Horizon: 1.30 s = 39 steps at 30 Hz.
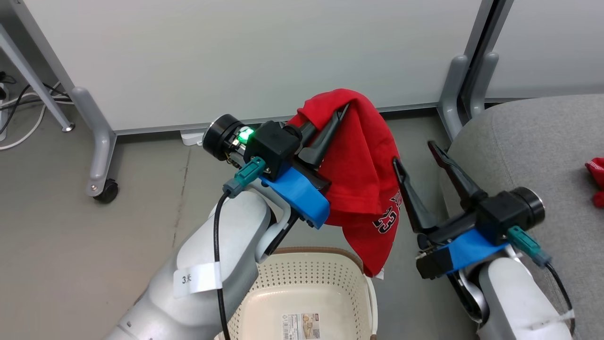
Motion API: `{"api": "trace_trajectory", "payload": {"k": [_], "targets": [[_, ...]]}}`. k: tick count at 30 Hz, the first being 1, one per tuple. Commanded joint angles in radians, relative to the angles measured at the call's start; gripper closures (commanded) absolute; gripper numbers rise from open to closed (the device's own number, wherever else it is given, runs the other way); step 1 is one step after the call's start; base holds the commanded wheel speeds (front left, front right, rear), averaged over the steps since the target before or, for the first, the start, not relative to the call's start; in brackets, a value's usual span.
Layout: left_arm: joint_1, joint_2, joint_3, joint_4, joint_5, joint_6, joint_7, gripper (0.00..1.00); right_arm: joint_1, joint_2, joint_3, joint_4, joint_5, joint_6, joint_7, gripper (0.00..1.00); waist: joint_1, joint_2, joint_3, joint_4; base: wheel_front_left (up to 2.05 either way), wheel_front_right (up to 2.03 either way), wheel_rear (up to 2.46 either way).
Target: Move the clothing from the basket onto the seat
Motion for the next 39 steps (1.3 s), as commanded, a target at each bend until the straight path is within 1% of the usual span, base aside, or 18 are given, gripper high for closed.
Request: {"api": "trace_trajectory", "payload": {"k": [1,7,21,22,23,24,29,39], "targets": [[-0.013,-0.003,-0.005,-0.004,0.002,0.003,-0.005,1.00,-0.033,-0.013,0.029,0.015,-0.002,0.000,-0.003,0.00,0.0000,-0.0001,0.004,0.004,0.00,0.00,0.00],[-0.022,-0.012,-0.019,-0.009,0.006,0.003,-0.005,1.00,-0.105,-0.029,0.101,0.072,-0.008,0.000,-0.003,0.00,0.0000,-0.0001,0.015,0.016,0.00,0.00,0.00],[-0.036,-0.026,-0.056,-0.026,0.004,0.001,-0.005,1.00,-0.227,-0.037,0.153,0.221,-0.028,0.000,-0.003,0.00,0.0000,-0.0001,0.038,0.038,0.00,0.00,0.00],[-0.035,-0.026,-0.058,-0.027,0.003,0.001,-0.005,1.00,-0.230,-0.038,0.158,0.239,-0.027,0.000,-0.003,0.02,0.0000,-0.0001,0.038,0.039,0.00,0.00,0.00],[-0.035,-0.027,-0.061,-0.028,0.003,0.001,-0.005,1.00,-0.235,-0.036,0.160,0.250,-0.020,0.000,-0.003,0.76,0.0000,-0.0001,0.039,0.040,0.00,0.00,0.00],[-0.036,-0.027,-0.062,-0.030,0.002,0.001,-0.005,1.00,-0.243,-0.035,0.162,0.258,-0.018,0.000,-0.004,1.00,0.0000,-0.0001,0.039,0.040,0.00,0.00,0.00],[-0.037,-0.029,-0.065,-0.029,0.000,0.001,-0.005,1.00,-0.253,-0.028,0.168,0.280,-0.008,0.000,-0.003,1.00,0.0000,-0.0001,0.040,0.041,0.00,0.00,0.00],[-0.038,-0.029,-0.065,-0.020,0.002,0.001,-0.005,1.00,-0.250,-0.026,0.160,0.284,0.001,0.000,-0.003,1.00,0.0000,-0.0001,0.044,0.037,0.00,0.00,0.00]]}}
